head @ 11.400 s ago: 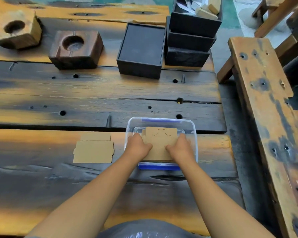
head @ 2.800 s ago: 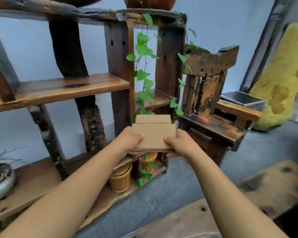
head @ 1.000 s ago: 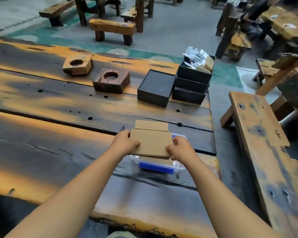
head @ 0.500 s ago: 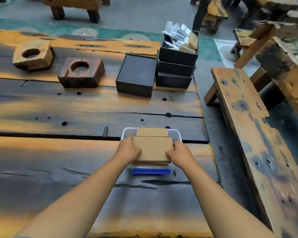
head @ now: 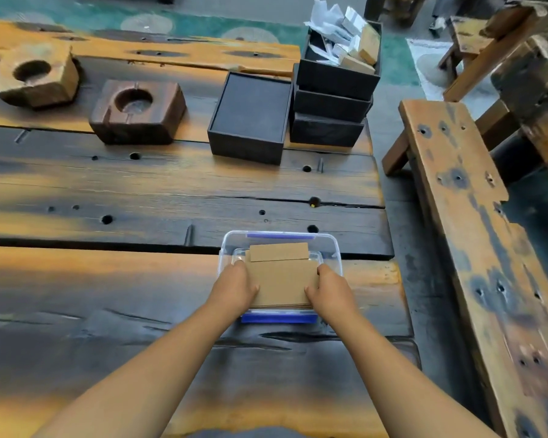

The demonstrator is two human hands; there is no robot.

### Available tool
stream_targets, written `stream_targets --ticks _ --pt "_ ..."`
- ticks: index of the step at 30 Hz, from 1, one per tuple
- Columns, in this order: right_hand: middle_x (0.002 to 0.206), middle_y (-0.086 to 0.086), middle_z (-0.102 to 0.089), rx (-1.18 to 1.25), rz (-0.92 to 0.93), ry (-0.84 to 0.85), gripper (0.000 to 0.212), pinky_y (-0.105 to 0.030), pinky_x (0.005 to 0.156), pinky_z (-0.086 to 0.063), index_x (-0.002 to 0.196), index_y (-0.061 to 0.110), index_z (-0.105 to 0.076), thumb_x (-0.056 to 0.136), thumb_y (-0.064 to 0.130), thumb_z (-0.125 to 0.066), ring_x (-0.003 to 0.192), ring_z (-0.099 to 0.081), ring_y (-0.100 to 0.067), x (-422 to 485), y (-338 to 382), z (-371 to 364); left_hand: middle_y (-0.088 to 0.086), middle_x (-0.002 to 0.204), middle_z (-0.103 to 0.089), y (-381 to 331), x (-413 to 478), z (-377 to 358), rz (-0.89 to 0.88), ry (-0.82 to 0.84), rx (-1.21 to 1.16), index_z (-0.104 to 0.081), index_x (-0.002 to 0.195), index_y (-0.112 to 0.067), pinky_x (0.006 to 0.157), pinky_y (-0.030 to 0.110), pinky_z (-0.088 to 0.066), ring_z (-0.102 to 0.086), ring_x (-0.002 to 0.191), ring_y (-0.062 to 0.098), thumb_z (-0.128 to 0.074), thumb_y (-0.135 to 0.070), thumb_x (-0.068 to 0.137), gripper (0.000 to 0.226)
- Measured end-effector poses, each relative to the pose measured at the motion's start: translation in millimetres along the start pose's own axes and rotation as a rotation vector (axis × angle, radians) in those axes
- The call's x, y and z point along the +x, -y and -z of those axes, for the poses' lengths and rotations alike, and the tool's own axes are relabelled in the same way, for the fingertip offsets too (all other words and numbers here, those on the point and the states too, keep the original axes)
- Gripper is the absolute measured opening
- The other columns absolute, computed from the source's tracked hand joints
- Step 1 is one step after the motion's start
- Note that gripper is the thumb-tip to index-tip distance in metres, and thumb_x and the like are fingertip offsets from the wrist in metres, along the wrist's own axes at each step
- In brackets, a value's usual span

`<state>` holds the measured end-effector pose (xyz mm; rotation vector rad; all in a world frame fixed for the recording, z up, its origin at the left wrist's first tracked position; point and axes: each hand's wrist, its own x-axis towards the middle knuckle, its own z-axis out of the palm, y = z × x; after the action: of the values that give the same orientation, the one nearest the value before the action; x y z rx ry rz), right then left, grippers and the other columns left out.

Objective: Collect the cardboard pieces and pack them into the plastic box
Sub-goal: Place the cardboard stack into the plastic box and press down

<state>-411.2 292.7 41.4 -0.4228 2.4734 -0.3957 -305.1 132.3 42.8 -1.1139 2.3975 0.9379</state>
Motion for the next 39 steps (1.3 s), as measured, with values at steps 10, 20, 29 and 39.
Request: stream_targets --ticks 10,20,29,39 --pt "0.133 -0.012 -0.044 -0.095 0.102 0.111 0.060 -0.038 0.087 -0.048 0.134 0.013 -0.038 0.083 0.028 -0.066 0.113 -0.057 -0.032 14.4 10.3 12.5 0.015 0.139 -0.044 -5.5 16.3 8.8 -0.029 0.057 0.040 -0.042 0.136 -0.013 0.097 0.037 -0.046 -0.055 0.120 0.032 -0.070 -0.030 0.083 0.062" --pt "0.141 -0.010 -0.040 -0.218 0.075 0.338 0.079 -0.041 0.106 -0.044 0.137 0.014 -0.048 0.073 0.051 -0.076 0.125 -0.049 -0.027 38.7 16.5 23.4 0.012 0.128 -0.061 -16.0 32.6 9.1 0.067 0.225 0.187 -0.056 0.125 -0.007 0.090 0.033 -0.048 -0.059 0.115 0.026 -0.077 -0.051 0.076 0.070" --pt "0.127 -0.002 -0.063 -0.189 -0.024 0.527 0.074 -0.034 0.094 -0.048 0.131 0.016 -0.056 0.071 0.054 -0.077 0.109 -0.060 -0.022 63.6 25.1 31.6 0.006 0.134 -0.059 -22.9 55.7 28.2 0.195 0.457 0.128 -0.049 0.136 -0.012 0.086 0.033 -0.045 -0.057 0.101 0.024 -0.084 -0.049 0.068 0.085" --pt "0.151 -0.010 -0.039 -0.327 -0.002 0.547 0.097 -0.036 0.102 -0.043 0.141 0.014 -0.046 0.066 0.070 -0.073 0.128 -0.050 -0.025 65.2 18.9 28.0 0.000 0.108 -0.063 -15.4 59.3 30.1 0.128 0.462 0.068 -0.061 0.121 -0.018 0.076 0.029 -0.050 -0.062 0.090 0.017 -0.082 -0.054 0.067 0.068"
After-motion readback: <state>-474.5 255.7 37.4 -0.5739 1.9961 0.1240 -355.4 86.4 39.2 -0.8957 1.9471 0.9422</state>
